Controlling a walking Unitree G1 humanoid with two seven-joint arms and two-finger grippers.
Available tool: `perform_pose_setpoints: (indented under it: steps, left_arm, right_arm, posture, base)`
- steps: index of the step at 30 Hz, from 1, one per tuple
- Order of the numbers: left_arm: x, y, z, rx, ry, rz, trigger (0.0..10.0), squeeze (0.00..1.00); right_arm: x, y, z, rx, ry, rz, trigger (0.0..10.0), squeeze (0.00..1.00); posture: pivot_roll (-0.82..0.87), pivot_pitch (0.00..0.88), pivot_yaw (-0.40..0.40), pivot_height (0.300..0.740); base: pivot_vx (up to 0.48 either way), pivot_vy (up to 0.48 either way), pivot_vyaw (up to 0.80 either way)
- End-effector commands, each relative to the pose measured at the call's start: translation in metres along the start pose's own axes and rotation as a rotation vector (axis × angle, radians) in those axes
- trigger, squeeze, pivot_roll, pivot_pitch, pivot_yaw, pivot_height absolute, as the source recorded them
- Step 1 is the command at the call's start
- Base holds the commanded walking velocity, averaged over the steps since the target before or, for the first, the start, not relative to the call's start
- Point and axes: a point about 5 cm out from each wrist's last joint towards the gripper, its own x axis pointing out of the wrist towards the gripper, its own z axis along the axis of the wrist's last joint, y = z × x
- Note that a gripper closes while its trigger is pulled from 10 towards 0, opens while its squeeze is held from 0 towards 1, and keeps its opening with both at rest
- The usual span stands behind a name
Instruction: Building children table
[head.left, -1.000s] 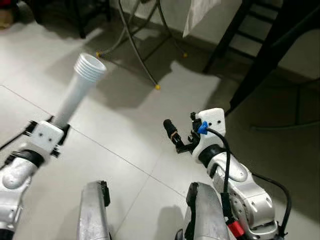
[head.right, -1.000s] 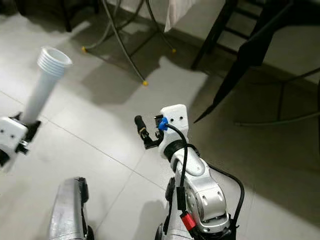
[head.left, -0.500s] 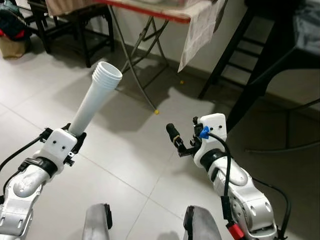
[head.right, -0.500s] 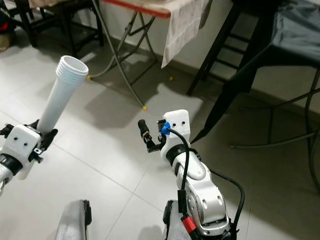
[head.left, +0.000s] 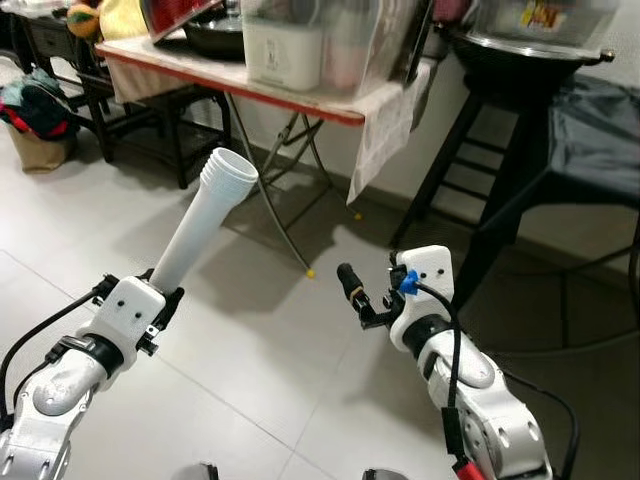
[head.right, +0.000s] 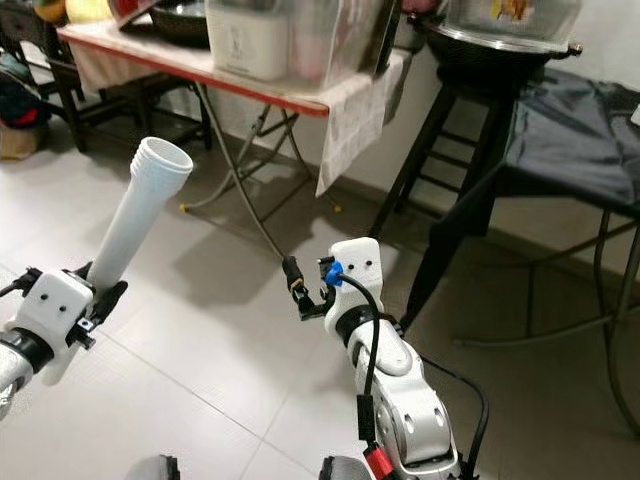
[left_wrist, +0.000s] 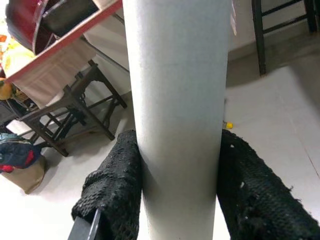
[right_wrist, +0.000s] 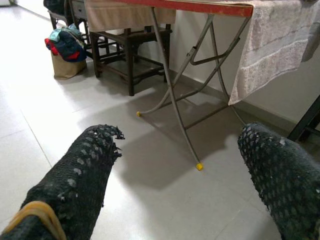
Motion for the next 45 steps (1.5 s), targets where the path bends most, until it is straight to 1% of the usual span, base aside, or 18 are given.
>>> perform_pose_setpoints:
  steps: [1, 7, 11, 13, 15, 18, 24, 30, 35, 45]
  left_arm:
    - [0.000, -0.008, 0.002, 0.002, 0.002, -0.029, 10.0, 0.00]
    - [0.002, -0.010, 0.002, 0.003, 0.008, -0.033, 10.0, 0.00]
    - [0.003, -0.011, 0.001, 0.002, 0.009, -0.035, 10.0, 0.00]
    - [0.003, -0.012, 0.001, 0.003, 0.011, -0.041, 10.0, 0.00]
    - [0.003, -0.017, 0.001, 0.006, 0.015, -0.058, 10.0, 0.00]
    - [0.003, -0.019, 0.001, 0.006, 0.016, -0.064, 10.0, 0.00]
    - [0.003, -0.020, 0.001, 0.013, 0.019, -0.075, 10.0, 0.00]
    - [0.003, -0.020, 0.000, 0.028, 0.027, -0.094, 10.0, 0.00]
    - [0.006, -0.022, 0.002, 0.041, 0.021, -0.108, 10.0, 0.00]
    - [0.007, -0.024, 0.002, 0.054, 0.018, -0.116, 10.0, 0.00]
  right_arm:
    - [-0.003, -0.004, -0.003, -0.006, -0.002, -0.021, 10.0, 0.00]
    - [-0.004, -0.008, -0.007, -0.014, 0.000, -0.035, 10.0, 0.00]
    - [-0.004, -0.008, -0.008, -0.015, 0.001, -0.038, 10.0, 0.00]
    - [-0.004, -0.008, -0.009, -0.015, 0.001, -0.039, 10.0, 0.00]
    - [-0.004, -0.009, -0.011, -0.018, 0.001, -0.044, 10.0, 0.00]
    - [-0.005, -0.010, -0.011, -0.019, 0.000, -0.047, 10.0, 0.00]
    - [-0.006, -0.012, -0.012, -0.019, 0.001, -0.059, 10.0, 0.00]
    - [-0.009, -0.015, -0.015, -0.021, 0.003, -0.082, 10.0, 0.00]
    - [-0.012, -0.019, -0.016, -0.029, 0.007, -0.097, 10.0, 0.00]
    - [-0.013, -0.021, -0.017, -0.031, 0.004, -0.105, 10.0, 0.00]
  posture:
    - [0.08, 0.000, -0.076, 0.645]
    - [0.08, 0.000, -0.073, 0.665]
    - [0.09, 0.000, -0.074, 0.670]
    - [0.09, 0.000, -0.074, 0.675]
    - [0.09, 0.000, -0.071, 0.685]
    - [0.09, 0.000, -0.069, 0.690]
    - [0.08, 0.000, -0.065, 0.700]
    - [0.08, 0.000, -0.057, 0.720]
    - [0.08, 0.000, -0.052, 0.740]
    - [0.08, 0.000, -0.052, 0.740]
  base:
    - [0.000, 0.000, 0.00]
    - [0.000, 0.000, 0.00]
    - [0.000, 0.000, 0.00]
    - [0.000, 0.000, 0.00]
    - [0.000, 0.000, 0.00]
    - [0.000, 0.000, 0.00]
    - [0.000, 0.000, 0.00]
    - [0.000, 0.000, 0.00]
    - [0.000, 0.000, 0.00]
    - [0.000, 0.000, 0.00]
